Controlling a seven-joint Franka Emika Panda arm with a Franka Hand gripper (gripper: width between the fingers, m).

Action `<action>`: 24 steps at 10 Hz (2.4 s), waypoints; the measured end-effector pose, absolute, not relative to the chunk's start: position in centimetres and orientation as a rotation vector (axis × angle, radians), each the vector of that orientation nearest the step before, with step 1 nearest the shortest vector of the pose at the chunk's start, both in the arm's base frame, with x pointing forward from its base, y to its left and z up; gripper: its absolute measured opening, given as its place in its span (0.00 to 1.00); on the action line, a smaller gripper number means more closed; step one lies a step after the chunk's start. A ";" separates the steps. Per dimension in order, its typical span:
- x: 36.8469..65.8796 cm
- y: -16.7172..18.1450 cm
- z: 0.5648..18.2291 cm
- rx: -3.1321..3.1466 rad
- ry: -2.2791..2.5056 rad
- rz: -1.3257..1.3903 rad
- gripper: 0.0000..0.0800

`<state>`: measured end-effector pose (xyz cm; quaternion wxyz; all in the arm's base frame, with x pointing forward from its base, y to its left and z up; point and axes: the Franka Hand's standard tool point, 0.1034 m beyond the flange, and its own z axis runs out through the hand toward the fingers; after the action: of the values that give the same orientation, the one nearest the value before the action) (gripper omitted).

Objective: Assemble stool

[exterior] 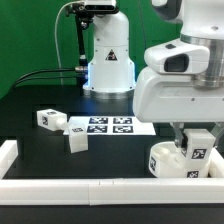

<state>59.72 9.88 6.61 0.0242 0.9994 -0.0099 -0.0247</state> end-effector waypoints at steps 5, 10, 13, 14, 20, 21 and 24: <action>59.8 8.3 7.0 2.964 -0.735 -0.088 0.42; 59.9 7.9 6.8 2.915 -0.945 -0.064 0.73; 59.4 4.6 9.8 2.994 -0.882 -0.072 0.81; 59.6 3.9 10.7 3.003 -0.876 -0.071 0.81; 59.9 3.8 11.1 3.003 -0.875 -0.074 0.81; 59.8 3.7 11.0 3.007 -0.866 -0.074 0.81; 58.2 1.5 10.7 3.049 -0.815 -0.122 0.81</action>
Offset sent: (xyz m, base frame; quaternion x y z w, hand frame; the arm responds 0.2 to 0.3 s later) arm -0.0002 0.0093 0.0004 0.0190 -0.0063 0.1996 0.9797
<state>58.20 1.48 10.71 -0.0082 0.9653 -0.2581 -0.0386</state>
